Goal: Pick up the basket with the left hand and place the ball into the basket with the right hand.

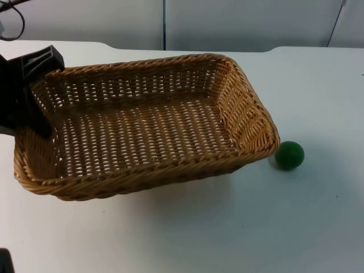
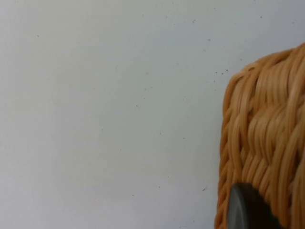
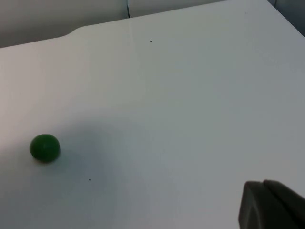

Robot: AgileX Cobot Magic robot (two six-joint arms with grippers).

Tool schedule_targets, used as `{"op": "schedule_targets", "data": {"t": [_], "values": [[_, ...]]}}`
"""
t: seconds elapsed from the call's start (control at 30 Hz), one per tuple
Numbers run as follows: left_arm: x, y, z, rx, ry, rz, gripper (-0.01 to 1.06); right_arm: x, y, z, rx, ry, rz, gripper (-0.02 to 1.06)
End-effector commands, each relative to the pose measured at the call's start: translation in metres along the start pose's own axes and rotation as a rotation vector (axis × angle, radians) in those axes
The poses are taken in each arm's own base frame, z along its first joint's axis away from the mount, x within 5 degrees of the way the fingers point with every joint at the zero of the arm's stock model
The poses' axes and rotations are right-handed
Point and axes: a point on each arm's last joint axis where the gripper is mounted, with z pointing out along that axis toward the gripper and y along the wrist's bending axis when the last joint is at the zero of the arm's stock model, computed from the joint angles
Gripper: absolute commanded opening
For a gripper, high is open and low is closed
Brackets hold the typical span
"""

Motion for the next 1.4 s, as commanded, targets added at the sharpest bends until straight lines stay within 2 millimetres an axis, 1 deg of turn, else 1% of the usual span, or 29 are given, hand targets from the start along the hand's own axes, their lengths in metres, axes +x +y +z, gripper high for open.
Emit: {"op": "schedule_targets", "data": {"t": [0.0, 1.37], "values": [[-0.0009, -0.004, -0.0049, 0.028, -0.024, -0.019, 0.0, 0.0006, -0.0002, 0.0005, 0.008, -0.009, 0.001, 0.0], [-0.0057, -0.0037, -0.0051, 0.025, -0.077, -0.02, 0.0, 0.0006, -0.0004, 0.0005, 0.01, -0.009, 0.0, 0.0]]}}
